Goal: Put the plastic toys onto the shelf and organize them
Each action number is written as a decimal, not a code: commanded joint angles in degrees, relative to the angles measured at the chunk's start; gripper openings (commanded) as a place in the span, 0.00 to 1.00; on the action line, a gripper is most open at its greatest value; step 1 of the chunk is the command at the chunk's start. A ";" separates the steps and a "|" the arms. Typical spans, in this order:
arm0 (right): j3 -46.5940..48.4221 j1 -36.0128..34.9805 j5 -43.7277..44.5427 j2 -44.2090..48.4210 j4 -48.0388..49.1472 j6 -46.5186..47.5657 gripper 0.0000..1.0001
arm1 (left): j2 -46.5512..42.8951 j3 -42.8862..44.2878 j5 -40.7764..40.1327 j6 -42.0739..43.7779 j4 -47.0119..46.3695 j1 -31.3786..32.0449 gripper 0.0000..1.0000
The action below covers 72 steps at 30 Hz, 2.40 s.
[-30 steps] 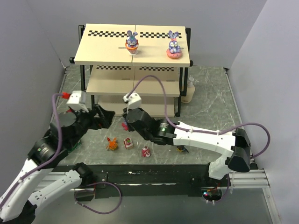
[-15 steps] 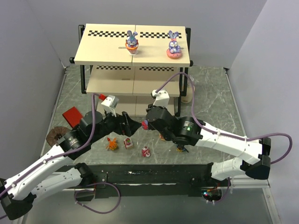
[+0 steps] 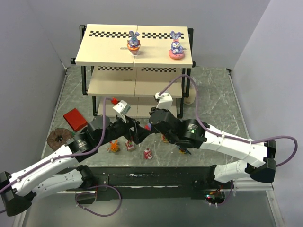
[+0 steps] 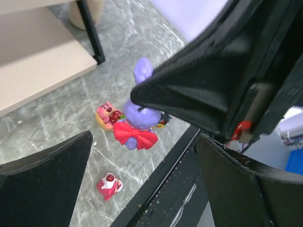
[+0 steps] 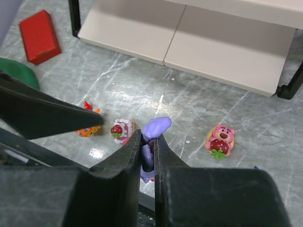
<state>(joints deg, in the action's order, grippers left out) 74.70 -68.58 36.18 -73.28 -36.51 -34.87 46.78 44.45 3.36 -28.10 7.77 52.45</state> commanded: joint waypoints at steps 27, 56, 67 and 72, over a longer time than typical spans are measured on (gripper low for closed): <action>-2.54 0.28 -6.48 12.63 1.97 3.05 0.58 | 7.71 0.90 0.77 7.27 -12.26 4.95 0.01; -17.74 0.29 -69.40 28.02 42.92 36.00 0.88 | -4.86 6.18 49.99 8.32 -14.62 5.21 0.01; -18.27 0.29 -76.26 25.55 48.20 35.93 0.60 | -3.37 6.88 51.05 9.38 -14.71 5.83 0.01; -18.97 0.29 -77.40 25.46 48.47 35.75 0.37 | -3.10 6.62 50.26 9.11 -15.41 5.83 0.01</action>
<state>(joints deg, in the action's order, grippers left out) 56.10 -68.16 -38.94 -48.40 8.14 0.78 43.70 48.66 52.69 -19.18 -3.70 57.89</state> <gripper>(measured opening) 0.480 0.471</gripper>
